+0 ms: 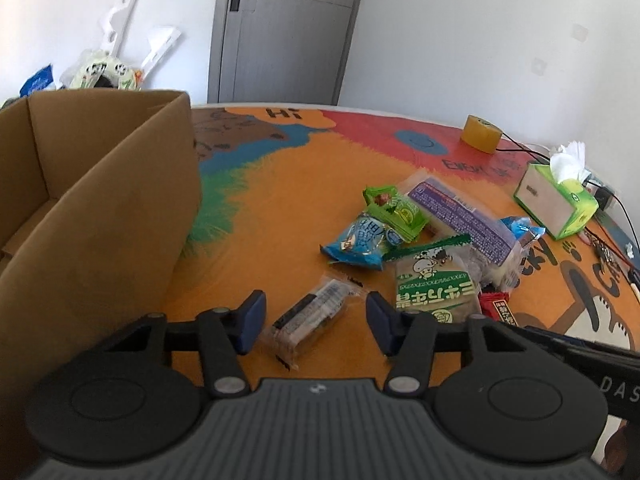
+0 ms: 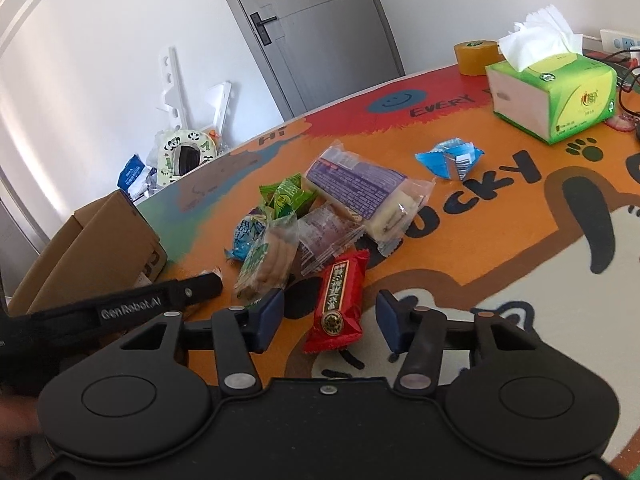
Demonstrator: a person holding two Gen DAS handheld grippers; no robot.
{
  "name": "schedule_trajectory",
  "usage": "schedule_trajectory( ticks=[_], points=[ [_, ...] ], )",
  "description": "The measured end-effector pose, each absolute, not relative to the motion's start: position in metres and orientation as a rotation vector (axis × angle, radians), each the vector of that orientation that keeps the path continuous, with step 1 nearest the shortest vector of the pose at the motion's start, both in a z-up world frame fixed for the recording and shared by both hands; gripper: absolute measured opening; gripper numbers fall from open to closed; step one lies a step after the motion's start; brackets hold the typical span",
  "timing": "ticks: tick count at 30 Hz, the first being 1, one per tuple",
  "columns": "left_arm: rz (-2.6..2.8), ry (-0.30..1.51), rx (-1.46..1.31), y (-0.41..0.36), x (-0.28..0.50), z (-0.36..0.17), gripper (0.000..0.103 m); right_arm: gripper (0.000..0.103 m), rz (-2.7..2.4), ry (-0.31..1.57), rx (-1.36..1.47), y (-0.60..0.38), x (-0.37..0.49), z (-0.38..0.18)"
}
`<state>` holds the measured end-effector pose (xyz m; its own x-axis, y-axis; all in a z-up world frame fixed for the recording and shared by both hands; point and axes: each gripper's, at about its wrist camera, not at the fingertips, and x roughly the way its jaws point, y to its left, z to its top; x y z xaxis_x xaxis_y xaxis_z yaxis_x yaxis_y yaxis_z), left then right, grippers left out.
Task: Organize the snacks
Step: 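Move both tools back over the remaining snacks, then grasp the clear snack stick with the left tool while the right tool grasps the red candy bar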
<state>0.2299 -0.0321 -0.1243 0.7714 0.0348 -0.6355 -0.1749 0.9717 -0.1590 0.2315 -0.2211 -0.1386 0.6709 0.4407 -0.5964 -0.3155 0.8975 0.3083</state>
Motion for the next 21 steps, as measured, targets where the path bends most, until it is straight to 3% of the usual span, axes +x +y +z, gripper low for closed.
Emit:
schedule_trajectory(
  ticks=[7, 11, 17, 21],
  points=[
    [0.103, 0.679, -0.183, -0.036, 0.225, -0.126, 0.031, 0.045, 0.443, 0.713, 0.157, -0.215, 0.226, -0.140],
    [0.083, 0.681, -0.155, -0.043, 0.218, -0.126, 0.019, 0.028, 0.434, 0.710, 0.147, -0.217, 0.222, -0.141],
    [0.048, 0.679, -0.176, -0.047, 0.204, -0.125, 0.018, 0.024, 0.441, 0.703, 0.173, -0.223, 0.209, -0.139],
    [0.041, 0.655, -0.182, -0.048, 0.193, -0.118, 0.018, 0.015, 0.445, 0.684, 0.194, -0.227, 0.199, -0.134]
  ],
)
